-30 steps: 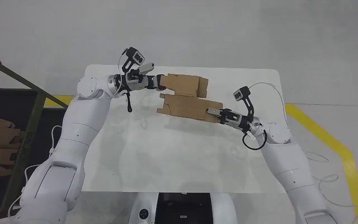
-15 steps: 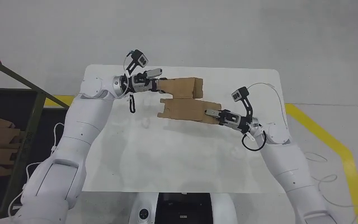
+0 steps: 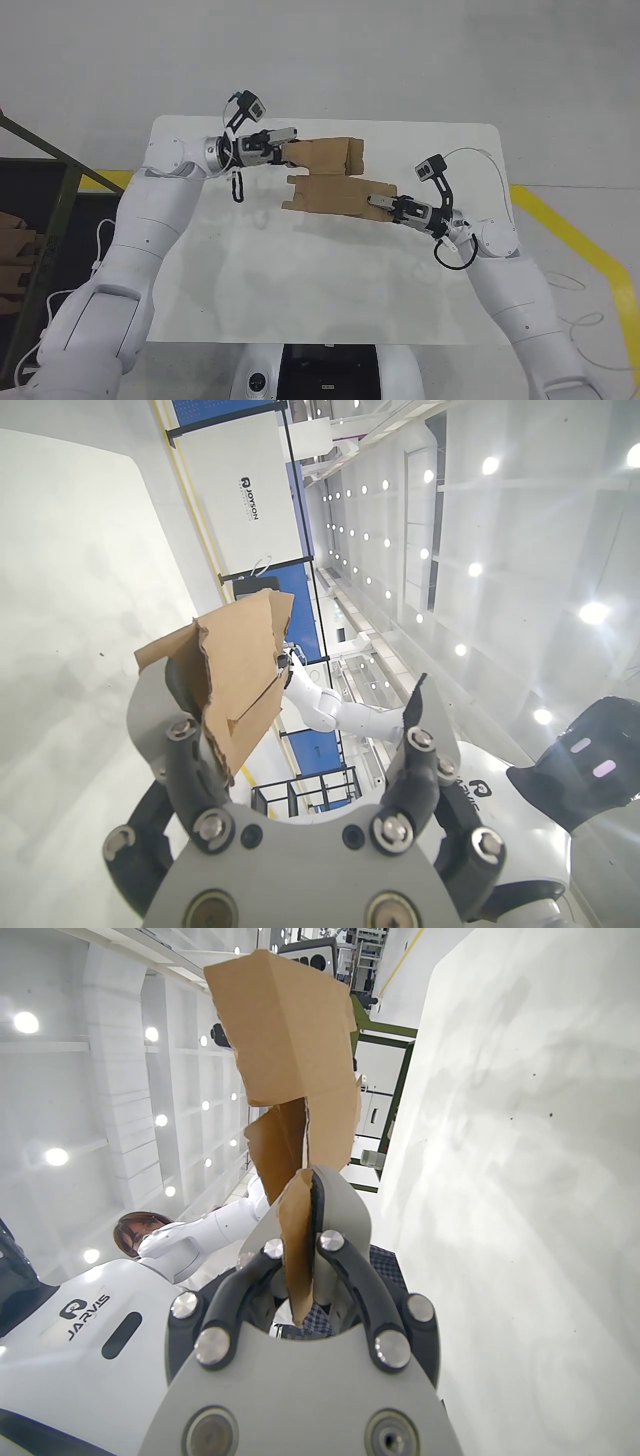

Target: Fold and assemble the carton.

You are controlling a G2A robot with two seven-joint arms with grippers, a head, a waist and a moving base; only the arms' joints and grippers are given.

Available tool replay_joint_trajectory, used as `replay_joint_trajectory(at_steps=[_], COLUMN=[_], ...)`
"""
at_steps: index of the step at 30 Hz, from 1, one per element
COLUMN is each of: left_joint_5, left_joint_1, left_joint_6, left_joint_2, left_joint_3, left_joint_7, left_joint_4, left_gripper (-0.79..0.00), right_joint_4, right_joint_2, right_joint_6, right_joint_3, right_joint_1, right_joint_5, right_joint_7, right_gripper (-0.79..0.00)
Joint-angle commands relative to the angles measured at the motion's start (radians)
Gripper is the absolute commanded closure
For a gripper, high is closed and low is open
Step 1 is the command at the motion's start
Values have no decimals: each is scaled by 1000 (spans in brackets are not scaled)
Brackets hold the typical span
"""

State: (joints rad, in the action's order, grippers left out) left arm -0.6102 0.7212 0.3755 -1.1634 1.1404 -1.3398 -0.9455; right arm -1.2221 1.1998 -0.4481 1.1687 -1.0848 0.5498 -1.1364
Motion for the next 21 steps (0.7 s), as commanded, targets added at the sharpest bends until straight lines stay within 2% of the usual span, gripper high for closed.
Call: replay_joint_trajectory(at_steps=[1, 8, 10, 14, 18, 19, 20, 21], left_joint_5=[14, 52, 60, 65, 40, 30, 15, -1], left_joint_1=[-1, -4, -5, -7, -7, -7, -6, -5], left_joint_6=[3, 6, 6, 5, -9, -12, -16, -22], left_joint_2=[0, -1, -1, -1, -3, -3, -4, -5], left_joint_3=[-3, -14, -17, -20, -19, -18, -15, -13], left_joint_7=[9, 29, 34, 39, 27, 25, 23, 20], left_joint_4=[2, 10, 12, 14, 11, 10, 8, 8], left_gripper=[-271, -203, -163, -15, 0, 0, 0, 0], right_joint_4=[1, 0, 1, 1, 2, 2, 3, 6], right_joint_2=[0, -1, -2, -2, -3, -3, -3, -3], right_joint_6=[1, 4, 4, 2, 5, 3, 1, -2], right_joint_3=[0, -2, -2, -3, -2, -1, 1, 4], right_joint_1=[1, 2, 2, 3, 5, 5, 4, 4], right_joint_5=[0, 2, 3, 5, 5, 7, 8, 8], right_joint_7=[-2, -7, -7, -8, -1, 3, 8, 16], right_gripper=[0, 0, 0, 0, 0, -154, -610, -785])
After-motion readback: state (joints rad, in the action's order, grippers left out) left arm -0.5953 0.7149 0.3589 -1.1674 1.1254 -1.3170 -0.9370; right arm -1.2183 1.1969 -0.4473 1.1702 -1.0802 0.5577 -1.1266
